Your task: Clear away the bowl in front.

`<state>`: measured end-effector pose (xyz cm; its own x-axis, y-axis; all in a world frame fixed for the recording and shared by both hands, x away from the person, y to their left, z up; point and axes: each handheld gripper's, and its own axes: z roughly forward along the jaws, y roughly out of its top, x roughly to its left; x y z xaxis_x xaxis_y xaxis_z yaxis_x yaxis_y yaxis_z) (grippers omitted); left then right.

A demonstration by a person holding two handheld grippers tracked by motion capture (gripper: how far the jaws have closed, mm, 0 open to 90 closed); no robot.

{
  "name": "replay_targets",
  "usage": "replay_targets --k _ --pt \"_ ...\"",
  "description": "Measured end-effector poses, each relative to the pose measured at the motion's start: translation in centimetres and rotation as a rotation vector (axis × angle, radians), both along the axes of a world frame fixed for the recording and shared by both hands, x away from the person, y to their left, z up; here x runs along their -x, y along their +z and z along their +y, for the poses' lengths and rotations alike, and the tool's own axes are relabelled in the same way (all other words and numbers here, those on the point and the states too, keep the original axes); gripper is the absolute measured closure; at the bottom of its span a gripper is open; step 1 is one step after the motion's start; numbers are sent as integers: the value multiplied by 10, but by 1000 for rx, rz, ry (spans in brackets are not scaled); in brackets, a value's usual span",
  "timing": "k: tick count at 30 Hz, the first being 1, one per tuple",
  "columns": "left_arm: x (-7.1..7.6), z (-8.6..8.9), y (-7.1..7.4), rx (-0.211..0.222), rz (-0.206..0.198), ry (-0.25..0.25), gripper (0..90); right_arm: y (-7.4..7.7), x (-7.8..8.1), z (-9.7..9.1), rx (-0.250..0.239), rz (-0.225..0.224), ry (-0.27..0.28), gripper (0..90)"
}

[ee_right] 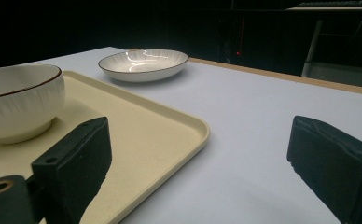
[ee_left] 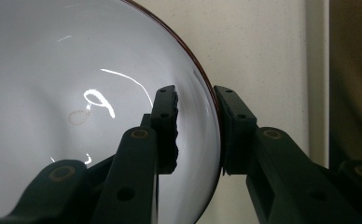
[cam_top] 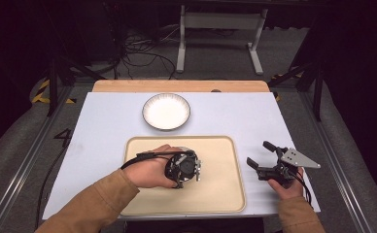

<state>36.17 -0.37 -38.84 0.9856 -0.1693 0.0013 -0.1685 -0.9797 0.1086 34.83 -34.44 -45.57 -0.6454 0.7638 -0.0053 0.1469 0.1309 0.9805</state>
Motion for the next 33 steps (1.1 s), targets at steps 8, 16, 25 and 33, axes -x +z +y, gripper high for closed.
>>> replay_targets --k 8,16,25,33 --pt "0 6 10 81 3 62 503 0 0 0 -1 3 3 70" --pt "0 15 19 167 27 100 417 0 0 0 -2 3 7 65" --pt "6 34 31 341 1 147 352 0 -1 0 -4 4 12 59" --pt "12 60 34 500 -29 266 332 0 -2 -1 -10 14 19 60"
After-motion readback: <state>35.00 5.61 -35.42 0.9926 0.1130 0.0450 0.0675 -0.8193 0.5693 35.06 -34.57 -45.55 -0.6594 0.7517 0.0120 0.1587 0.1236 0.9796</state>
